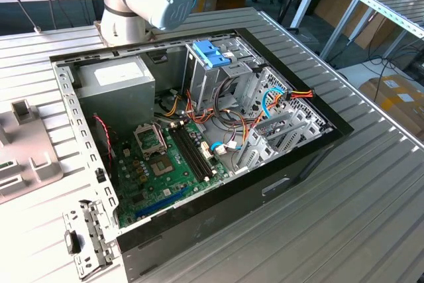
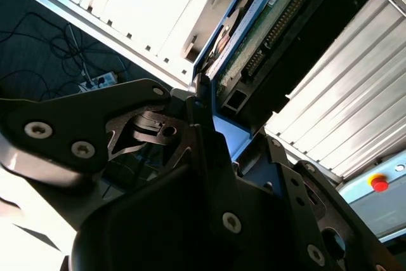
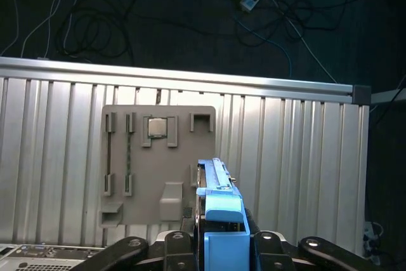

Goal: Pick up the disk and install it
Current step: 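Pick up the disk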

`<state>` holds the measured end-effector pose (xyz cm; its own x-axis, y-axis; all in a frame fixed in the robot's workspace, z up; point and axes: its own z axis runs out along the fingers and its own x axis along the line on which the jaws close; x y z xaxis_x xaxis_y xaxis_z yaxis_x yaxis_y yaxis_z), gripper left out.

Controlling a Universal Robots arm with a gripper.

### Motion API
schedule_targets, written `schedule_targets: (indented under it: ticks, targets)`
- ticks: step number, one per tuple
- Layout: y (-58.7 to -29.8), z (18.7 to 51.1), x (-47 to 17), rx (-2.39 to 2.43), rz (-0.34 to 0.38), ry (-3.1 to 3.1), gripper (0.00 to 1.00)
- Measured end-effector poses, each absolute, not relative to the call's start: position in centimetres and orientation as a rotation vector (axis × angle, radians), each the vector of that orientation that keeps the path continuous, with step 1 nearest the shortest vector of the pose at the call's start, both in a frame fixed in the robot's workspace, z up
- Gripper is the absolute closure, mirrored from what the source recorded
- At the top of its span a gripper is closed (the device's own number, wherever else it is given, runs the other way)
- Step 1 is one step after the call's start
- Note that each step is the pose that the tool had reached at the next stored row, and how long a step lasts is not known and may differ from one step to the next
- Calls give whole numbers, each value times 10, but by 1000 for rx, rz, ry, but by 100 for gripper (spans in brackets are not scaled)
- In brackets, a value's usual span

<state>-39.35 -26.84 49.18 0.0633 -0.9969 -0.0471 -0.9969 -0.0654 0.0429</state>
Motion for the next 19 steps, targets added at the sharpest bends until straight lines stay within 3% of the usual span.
schedule_targets:
  ticks: [19]
  targets:
    - [-276,491,-387,-2290,100,2147,63]
